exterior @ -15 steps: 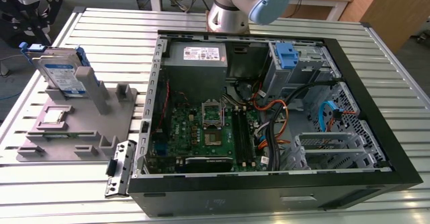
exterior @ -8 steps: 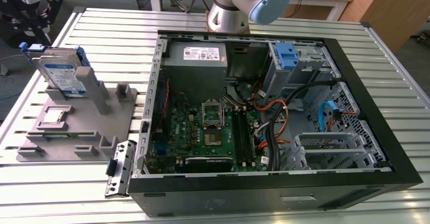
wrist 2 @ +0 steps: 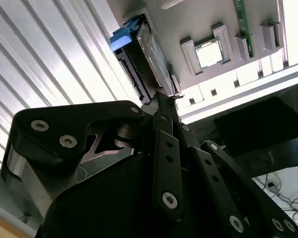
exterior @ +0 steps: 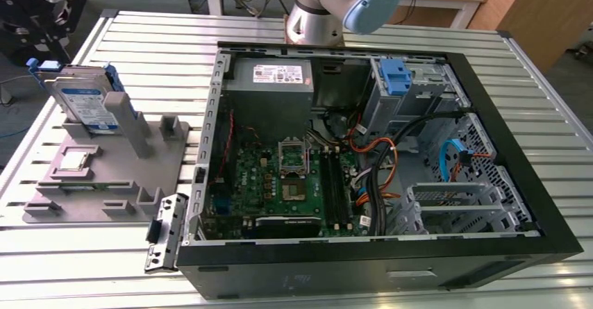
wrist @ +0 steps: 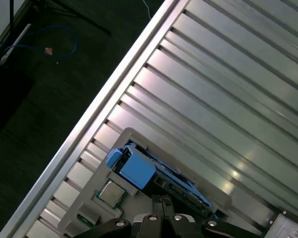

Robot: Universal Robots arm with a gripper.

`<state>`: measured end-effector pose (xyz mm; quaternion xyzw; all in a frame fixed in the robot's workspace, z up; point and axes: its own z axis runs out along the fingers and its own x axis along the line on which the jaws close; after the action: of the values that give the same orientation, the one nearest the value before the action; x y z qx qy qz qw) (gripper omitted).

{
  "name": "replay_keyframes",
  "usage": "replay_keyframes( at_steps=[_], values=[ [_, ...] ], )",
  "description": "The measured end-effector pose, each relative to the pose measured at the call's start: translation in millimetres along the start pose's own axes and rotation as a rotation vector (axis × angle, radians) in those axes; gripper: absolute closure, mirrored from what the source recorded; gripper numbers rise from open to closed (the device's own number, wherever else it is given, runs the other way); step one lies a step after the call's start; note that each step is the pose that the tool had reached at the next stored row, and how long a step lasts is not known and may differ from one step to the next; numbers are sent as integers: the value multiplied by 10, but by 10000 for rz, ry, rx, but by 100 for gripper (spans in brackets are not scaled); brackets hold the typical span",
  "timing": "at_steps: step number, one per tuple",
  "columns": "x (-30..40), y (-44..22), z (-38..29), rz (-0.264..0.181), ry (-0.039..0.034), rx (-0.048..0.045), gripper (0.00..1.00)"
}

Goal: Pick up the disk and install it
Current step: 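Pick up the disk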

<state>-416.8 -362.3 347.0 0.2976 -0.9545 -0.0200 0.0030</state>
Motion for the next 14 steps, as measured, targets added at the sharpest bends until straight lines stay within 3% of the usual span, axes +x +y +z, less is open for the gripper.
replay_keyframes(
  at_steps=[11, 14],
  values=[
    [0, -1, 21, -2004, 81, -13, 89],
    [-1, -1, 24, -2360, 84, -26, 89]
  ],
)
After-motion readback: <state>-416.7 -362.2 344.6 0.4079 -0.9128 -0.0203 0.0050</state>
